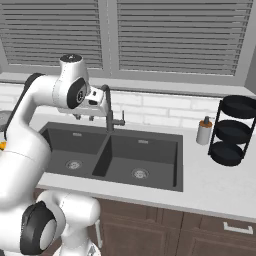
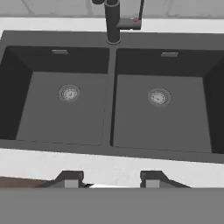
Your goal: Put the colander in the sink, put the tangerine in the colander, and turn on the sink faucet and pour water over the colander.
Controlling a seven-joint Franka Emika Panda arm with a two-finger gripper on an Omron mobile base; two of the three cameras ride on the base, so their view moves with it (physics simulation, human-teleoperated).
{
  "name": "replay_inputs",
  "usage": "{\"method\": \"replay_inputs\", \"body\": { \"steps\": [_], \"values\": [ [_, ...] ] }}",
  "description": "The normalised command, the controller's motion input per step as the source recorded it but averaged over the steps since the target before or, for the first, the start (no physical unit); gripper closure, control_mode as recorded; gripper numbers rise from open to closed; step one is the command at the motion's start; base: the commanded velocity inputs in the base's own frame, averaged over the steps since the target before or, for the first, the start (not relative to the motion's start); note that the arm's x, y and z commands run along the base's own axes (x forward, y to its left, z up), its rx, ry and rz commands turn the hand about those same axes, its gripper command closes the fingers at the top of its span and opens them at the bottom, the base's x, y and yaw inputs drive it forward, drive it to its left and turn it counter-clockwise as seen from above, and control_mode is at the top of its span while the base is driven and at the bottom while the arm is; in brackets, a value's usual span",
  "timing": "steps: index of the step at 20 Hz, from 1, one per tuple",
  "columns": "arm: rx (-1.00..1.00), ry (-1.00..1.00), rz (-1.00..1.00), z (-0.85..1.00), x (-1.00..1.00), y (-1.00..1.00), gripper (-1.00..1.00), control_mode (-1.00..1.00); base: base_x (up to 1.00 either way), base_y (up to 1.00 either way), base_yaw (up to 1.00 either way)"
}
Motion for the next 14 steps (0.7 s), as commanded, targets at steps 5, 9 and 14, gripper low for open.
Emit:
{"method": "replay_inputs", "body": {
  "steps": [5, 9, 14],
  "values": [
    [0.00, -0.05, 0.00, 0.00, 0.00, 0.15, -1.00, -1.00, 0.00, 0.00, 0.00],
    [-0.01, -0.11, 0.00, 0.00, 0.00, 0.43, -1.00, -1.00, 0.00, 0.00, 0.00],
    [0.00, -0.05, -0.04, -0.04, 0.00, 0.49, -1.00, -1.00, 0.00, 0.00, 0.00]
  ]
}}
